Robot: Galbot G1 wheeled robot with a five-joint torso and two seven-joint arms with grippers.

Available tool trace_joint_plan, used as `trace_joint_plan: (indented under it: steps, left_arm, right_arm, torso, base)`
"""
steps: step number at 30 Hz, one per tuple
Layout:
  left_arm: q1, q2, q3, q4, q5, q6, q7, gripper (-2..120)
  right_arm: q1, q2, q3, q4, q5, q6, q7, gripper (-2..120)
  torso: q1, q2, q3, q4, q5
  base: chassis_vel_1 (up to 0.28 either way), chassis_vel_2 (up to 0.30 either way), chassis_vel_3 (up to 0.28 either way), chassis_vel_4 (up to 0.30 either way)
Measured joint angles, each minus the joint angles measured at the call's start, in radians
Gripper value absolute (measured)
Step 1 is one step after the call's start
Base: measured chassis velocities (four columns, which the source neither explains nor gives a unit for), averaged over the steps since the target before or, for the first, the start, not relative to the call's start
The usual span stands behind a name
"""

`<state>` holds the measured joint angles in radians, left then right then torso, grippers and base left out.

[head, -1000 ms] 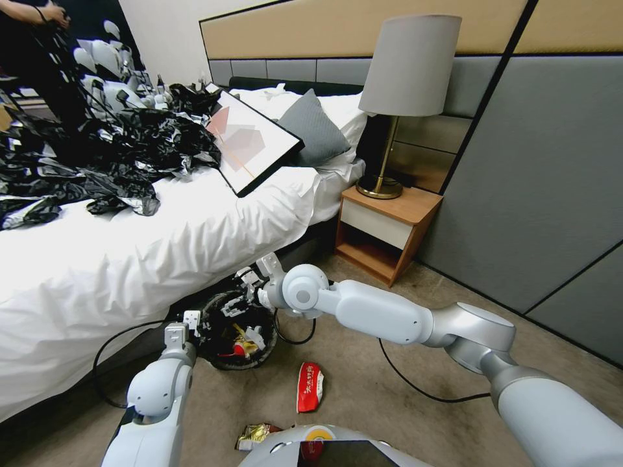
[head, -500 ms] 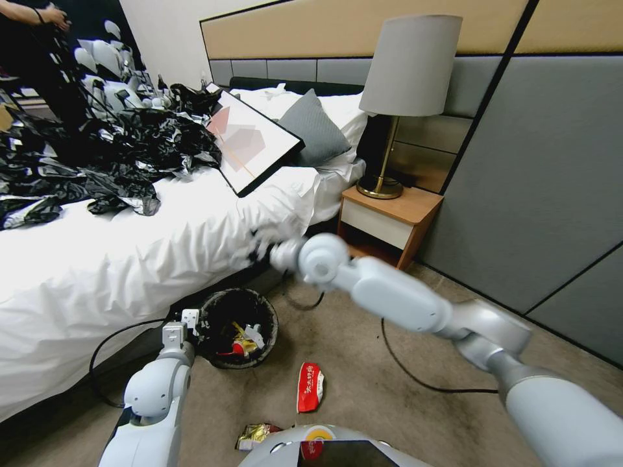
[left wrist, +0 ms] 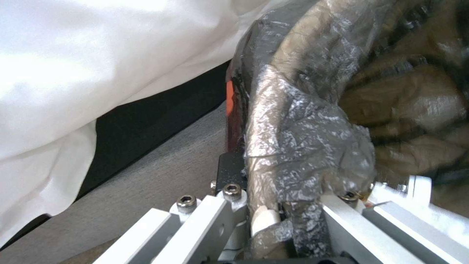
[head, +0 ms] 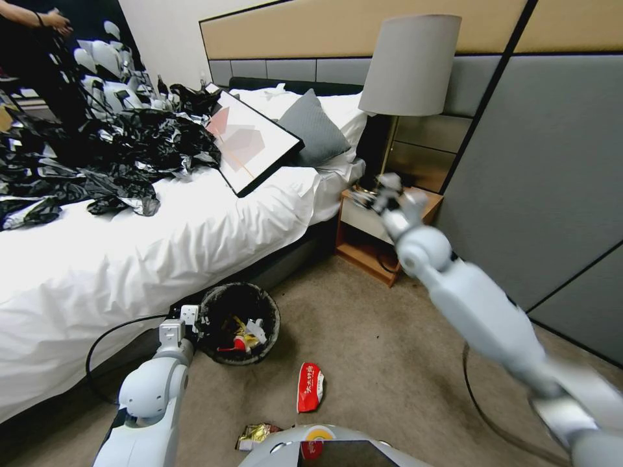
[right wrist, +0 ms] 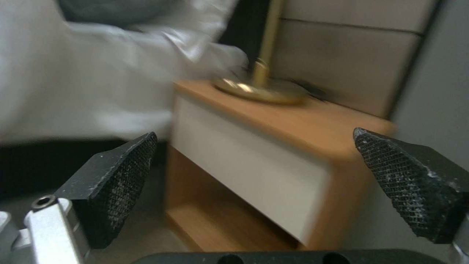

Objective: Pick up the trash bin, then pick up the garbage from the floor and place it into the trash bin.

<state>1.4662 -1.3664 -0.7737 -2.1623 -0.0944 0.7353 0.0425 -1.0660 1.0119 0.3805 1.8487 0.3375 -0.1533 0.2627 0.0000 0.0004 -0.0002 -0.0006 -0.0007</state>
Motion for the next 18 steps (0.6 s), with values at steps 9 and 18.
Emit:
trace_joint_plan:
  steps: [9, 18]
  left_arm:
    - [0.015, -0.006, 0.004, 0.001, -0.037, 0.0, -0.027, 0]
    - [0.023, -0.004, 0.003, -0.007, -0.038, 0.0, -0.029, 0]
  right_arm:
    - [-0.227, 0.239, 0.093, -0.026, -0.207, 0.177, 0.003, 100]
    - [-0.234, 0.268, 0.086, -0.035, -0.226, 0.189, 0.011, 100]
  torso:
    - [0.0, 0.0, 0.0, 0.0004, 0.0002]
    - [0.0, 0.0, 0.0, 0.0005, 0.0005]
  base:
    - [0.0, 0.0, 0.0, 0.0]
    - [0.0, 0.0, 0.0, 0.0]
